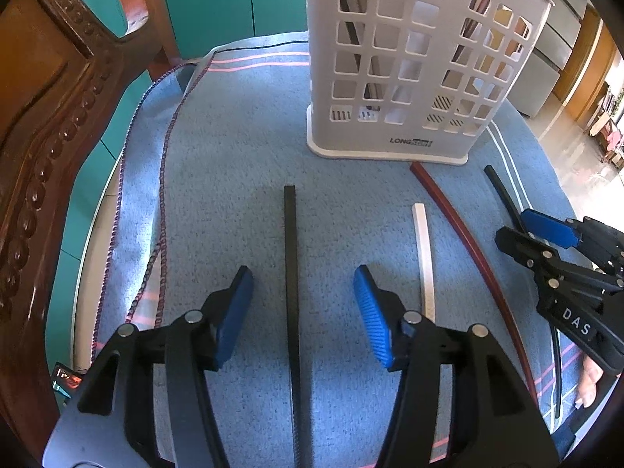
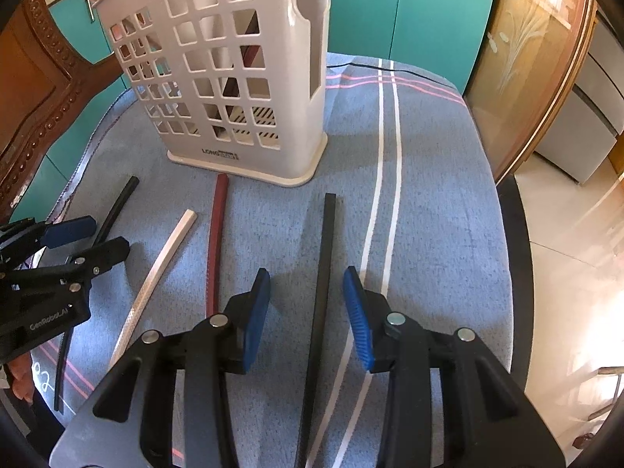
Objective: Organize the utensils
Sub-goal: 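Close the left tool on a black chopstick while the right tool grips another black one, then lift both black chopsticks into the white holder and open both tools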
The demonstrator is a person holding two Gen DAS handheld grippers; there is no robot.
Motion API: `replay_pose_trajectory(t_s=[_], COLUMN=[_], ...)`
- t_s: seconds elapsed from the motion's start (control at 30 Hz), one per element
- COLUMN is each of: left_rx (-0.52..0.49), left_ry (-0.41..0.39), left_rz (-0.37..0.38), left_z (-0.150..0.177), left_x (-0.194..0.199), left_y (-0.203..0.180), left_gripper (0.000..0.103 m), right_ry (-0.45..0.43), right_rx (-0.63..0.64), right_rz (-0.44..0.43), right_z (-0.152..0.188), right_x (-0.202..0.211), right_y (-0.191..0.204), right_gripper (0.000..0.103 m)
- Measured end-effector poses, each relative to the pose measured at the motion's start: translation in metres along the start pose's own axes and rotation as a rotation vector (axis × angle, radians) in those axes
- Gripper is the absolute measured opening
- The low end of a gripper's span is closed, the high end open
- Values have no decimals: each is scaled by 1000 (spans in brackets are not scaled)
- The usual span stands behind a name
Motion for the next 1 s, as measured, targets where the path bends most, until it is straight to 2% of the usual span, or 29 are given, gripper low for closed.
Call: replay_pose_trajectory(t_s=[0.13, 0.2, 0.27, 0.3, 0.5, 0.63, 0.8, 1.0], left_rx=[6, 7, 2, 1, -4, -11, -28, -42], left_ry=[-3, -8, -14, -15, -19, -18, -10, -11], left_rz=[-5, -5, -3, -2, 0, 3, 28, -1], left_z=[-2, -2, -2, -2, -1, 1, 8, 10], left_x=[-1, -1, 1, 1, 2, 4, 8, 10], left_y=[-1, -2, -4, -5, -9, -11, -18, -20], left_gripper=[55, 49, 36, 34, 18, 9, 8, 12], right_ry=[3, 3, 5, 5, 2, 2, 3, 0], right_rx=[4, 7, 6, 6, 16, 17, 17, 43], right_rz=[6, 12, 5, 2, -14, -23, -36, -11], right_z=[1, 2, 2, 2, 4, 5, 5, 4], right_x=[1, 1, 2, 2, 3, 5, 6, 6], right_y=[1, 1, 2, 2, 5, 6, 7, 9], right_gripper=[38, 28, 21, 17, 9, 9, 9, 11])
Point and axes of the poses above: each gripper's, at about its wrist camera, not at the fingertips, and x roughly against the way its jaws point, y to its left, z to its underside, the point moved 5 cm from there along -x, roughly the way its jaws point
